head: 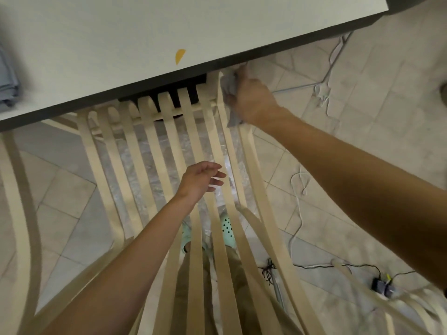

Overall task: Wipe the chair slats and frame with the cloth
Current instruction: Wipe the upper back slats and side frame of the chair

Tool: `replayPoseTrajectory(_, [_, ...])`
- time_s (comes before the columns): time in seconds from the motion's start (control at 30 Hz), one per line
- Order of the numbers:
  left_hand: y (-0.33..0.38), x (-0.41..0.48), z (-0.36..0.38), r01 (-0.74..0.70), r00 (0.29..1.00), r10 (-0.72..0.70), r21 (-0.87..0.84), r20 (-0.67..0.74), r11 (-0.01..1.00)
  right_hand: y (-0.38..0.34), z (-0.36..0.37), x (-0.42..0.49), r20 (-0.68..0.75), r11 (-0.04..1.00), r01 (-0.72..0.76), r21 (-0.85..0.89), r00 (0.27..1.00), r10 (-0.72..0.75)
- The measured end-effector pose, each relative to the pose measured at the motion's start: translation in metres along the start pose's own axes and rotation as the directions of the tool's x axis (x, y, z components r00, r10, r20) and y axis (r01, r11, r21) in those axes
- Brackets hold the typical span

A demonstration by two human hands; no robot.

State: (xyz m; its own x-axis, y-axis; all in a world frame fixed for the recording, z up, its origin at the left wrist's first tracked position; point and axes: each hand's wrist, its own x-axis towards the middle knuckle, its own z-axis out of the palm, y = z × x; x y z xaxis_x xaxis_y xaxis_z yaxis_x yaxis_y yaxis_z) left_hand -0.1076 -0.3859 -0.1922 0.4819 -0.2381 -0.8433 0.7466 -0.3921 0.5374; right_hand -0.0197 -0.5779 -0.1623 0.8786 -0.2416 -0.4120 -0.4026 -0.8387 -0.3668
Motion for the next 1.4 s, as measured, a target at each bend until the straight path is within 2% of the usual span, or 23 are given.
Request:
replayPoseTrajectory(0.07, [-0.009,-0.004,0.005,0.016,1.0,-0.016,0.015,0.018,1.0,0.009,0.011,-0.028,0.007,0.994,-0.043,0.101,0.999,0.042])
replayPoseTrajectory(0.3, [-0.045,-0.025,0.02,0.087,0.995,-0.09,0.068,0.052,0.994,0.035,0.045,-0.155,0.071,0.98,-0.069,0.188,0.996,0.057])
replayPoseTrajectory(0.57, [-0.074,-0.057,0.034,0.108,0.985,-0.123,0.114,0.125,0.988,0.059,0.044,-0.272,0.283,0.931,-0.175,0.321,0.956,0.083])
replayPoseTrajectory(0.7, [-0.062,-0.082,0.045,0.077,0.98,-0.066,-0.05,0.189,0.996,0.06,0.028,-0.29,0.327,0.948,-0.114,0.298,0.945,0.011])
replayPoseTrajectory(0.83, [-0.05,-0.104,0.054,0.05,0.954,0.023,-0.236,0.298,0.97,0.043,0.023,-0.268,0.171,0.96,-0.008,0.278,0.984,-0.041])
replayPoseTrajectory(0.93, [-0.053,-0.101,0.041,0.024,0.975,0.05,-0.328,0.217,0.944,0.021,0.03,-0.244,0.289,0.934,0.103,0.343,0.934,-0.209])
replayPoseTrajectory(1.0, [-0.059,-0.091,0.023,-0.002,0.99,0.051,-0.349,0.13,0.937,0.015,0.032,-0.224,0.391,0.93,0.117,0.349,0.883,-0.258])
replayPoseTrajectory(1.07, [-0.064,-0.08,0.003,-0.036,0.998,0.051,-0.343,0.035,0.939,0.014,0.029,-0.202,0.351,0.92,0.109,0.377,0.902,-0.251])
replayPoseTrajectory(1.17, [-0.066,-0.064,-0.018,-0.105,0.99,0.075,-0.278,-0.117,0.955,0.022,0.023,-0.164,0.052,0.913,0.089,0.398,0.991,-0.119])
replayPoseTrajectory(1.23, [-0.071,-0.051,-0.027,-0.156,0.975,0.125,-0.164,-0.184,0.974,0.03,0.022,-0.138,-0.12,0.888,0.029,0.459,0.992,0.03])
replayPoseTrajectory(1.27, [-0.075,-0.044,-0.03,-0.183,0.966,0.166,-0.072,-0.199,0.981,0.032,0.026,-0.126,-0.146,0.855,-0.026,0.518,0.982,0.118])
replayPoseTrajectory(1.33, [-0.083,-0.034,-0.033,-0.211,0.956,0.237,0.157,-0.171,0.965,0.033,0.041,-0.107,-0.041,0.77,-0.186,0.611,0.963,0.266])
replayPoseTrajectory(1.4, [-0.093,-0.032,-0.029,-0.207,0.962,0.252,0.324,-0.105,0.923,0.03,0.063,-0.102,0.084,0.745,-0.278,0.606,0.954,0.287])
